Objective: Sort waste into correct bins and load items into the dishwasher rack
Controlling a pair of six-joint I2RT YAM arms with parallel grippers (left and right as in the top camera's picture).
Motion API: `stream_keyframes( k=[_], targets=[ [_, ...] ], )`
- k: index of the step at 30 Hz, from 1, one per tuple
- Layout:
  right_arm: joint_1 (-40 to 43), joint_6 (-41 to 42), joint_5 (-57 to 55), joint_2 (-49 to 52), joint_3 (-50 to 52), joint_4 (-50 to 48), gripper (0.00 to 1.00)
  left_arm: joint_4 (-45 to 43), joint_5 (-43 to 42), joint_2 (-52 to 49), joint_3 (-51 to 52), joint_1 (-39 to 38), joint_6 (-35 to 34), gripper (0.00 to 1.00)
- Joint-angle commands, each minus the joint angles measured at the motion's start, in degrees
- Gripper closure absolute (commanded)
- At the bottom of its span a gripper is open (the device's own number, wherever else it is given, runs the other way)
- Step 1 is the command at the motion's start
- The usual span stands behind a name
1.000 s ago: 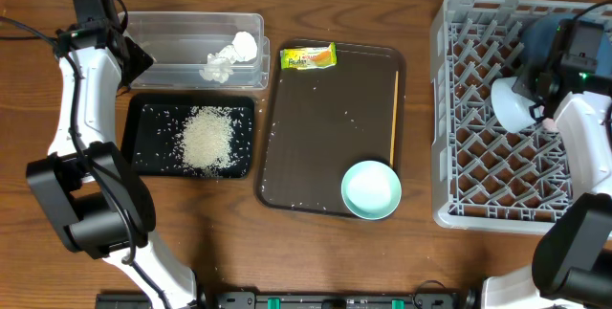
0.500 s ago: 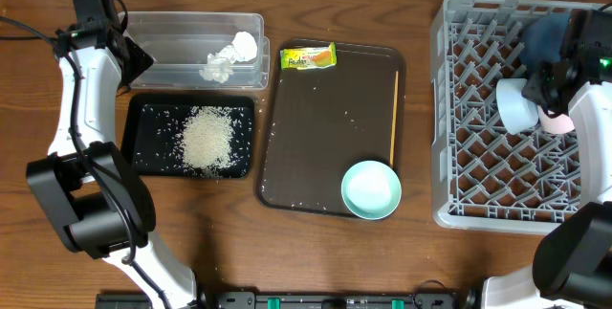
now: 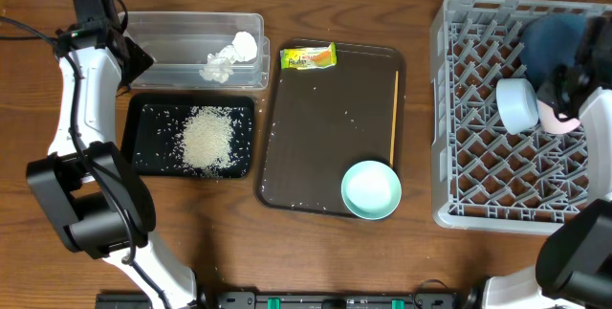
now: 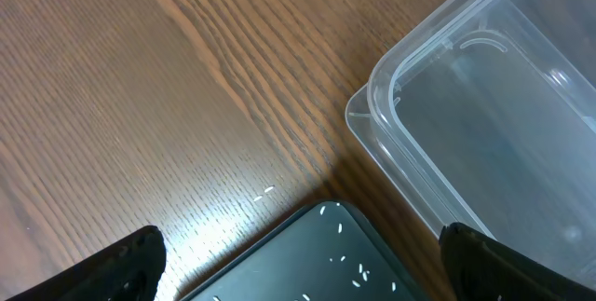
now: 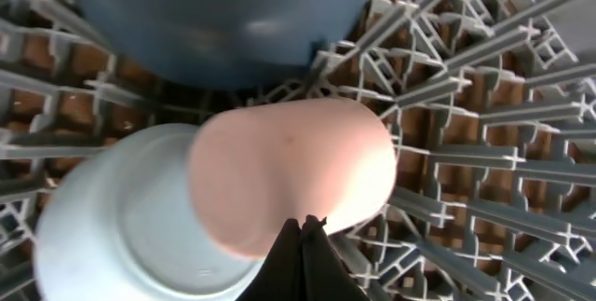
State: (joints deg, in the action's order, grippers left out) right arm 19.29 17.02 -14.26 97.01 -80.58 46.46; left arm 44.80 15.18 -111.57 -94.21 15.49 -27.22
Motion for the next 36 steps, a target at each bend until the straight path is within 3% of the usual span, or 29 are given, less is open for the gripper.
stream_keyframes(
  k=[1,18,26,36],
  targets=[
    [1.60,-0.11,3.32,-0.24,0.50,-0.90,0.99,0.15,0.33,-0.52,-0.02,0.09,-0.52,0.04],
    [1.64,-5.81,14.97,-0.24,0.52,-3.50,0.99,0.15,0.33,-0.52,-0.02,0.09,-0.52,0.04],
    [1.66,-7.32,13.81,1.53,0.68,-4.26,0.99,0.15,0.33,-0.50,-0.02,0.09,-0.52,0.04],
    [1.70,0.17,3.69,1.29,0.39,-0.94,0.99,0.15,0.33,-0.50,-0.02,0.09,-0.55,0.04]
  ],
)
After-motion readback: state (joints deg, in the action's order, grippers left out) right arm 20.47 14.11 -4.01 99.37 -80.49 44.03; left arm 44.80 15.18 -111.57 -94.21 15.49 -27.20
